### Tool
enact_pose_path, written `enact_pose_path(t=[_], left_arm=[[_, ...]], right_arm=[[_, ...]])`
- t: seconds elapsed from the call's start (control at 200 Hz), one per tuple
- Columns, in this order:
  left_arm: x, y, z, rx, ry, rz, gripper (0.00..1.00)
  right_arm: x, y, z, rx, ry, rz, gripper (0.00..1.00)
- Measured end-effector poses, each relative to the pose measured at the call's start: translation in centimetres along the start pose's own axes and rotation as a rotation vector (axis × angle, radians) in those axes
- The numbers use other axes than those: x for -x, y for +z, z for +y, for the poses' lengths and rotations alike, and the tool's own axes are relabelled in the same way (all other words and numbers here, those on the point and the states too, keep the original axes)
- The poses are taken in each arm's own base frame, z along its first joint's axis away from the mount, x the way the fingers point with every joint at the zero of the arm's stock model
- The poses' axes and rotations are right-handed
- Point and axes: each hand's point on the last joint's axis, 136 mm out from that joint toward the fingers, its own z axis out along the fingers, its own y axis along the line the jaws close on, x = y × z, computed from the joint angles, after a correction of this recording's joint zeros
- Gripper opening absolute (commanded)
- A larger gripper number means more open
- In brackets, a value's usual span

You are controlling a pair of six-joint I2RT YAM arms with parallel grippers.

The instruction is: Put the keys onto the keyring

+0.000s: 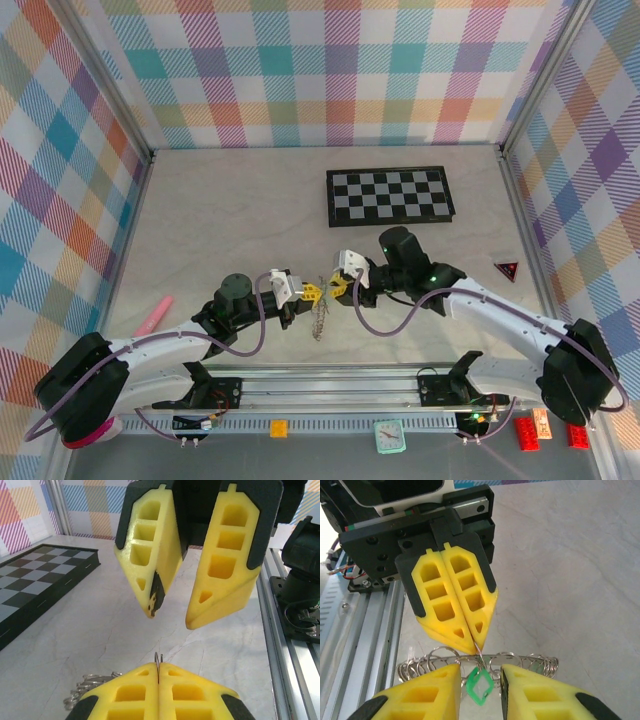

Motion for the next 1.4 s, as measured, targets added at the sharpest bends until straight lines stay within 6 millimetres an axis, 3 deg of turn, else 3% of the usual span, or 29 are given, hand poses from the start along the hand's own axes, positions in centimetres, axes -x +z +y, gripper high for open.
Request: enact_pose_path(t=[0.275,0.6,0.72,0.82,0.92,1.0,1.07,1.18,1.4], left_arm=[[0.2,0.0,-0.3,-0.019,0.005,-0.005,0.00],[0.2,0.0,-0.5,-0.032,0.005,-0.006,0.00],[0.2,0.0,-0.6,-0.036,0.004,-0.007,0.00],[0.1,0.0,-0.5,-0.030,0.000,-0.003,0.00],[0.1,0.0,-0.3,-0.021,-0.002,-0.003,0.00],[0.1,-0.1,-0.1,-0.002,-0.007,0.005,0.29],[0.3,-0.1,0.4,0.028,-0.011,0.020,0.37],[1.2,-0.3,1.1,0.064,0.000,0.044,0.39],[2.1,-0.4,1.3,0.058,0.012,0.145,0.35]], right_arm=[[-1.7,1.5,0.1,0.054,0.073,0.037,0.28],[-1.6,1.7,0.0,0.053,0.089,0.031,0.25],[-1.6,2.1,0.0,0.071,0.092,0.024,0.18],[-1.6,2.2,0.4,0.096,0.102,0.018,0.00],[-1.6,2.2,0.4,0.102,0.097,0.014,0.00],[-1.6,2.1,0.4,0.102,0.091,0.013,0.00],[-2.1,2.0,0.6,0.105,0.095,0.034,0.00],[-2.7,1.6,0.5,0.092,0.093,0.100,0.00],[-1.4,0.5,-0.7,0.027,0.031,0.197,0.00]])
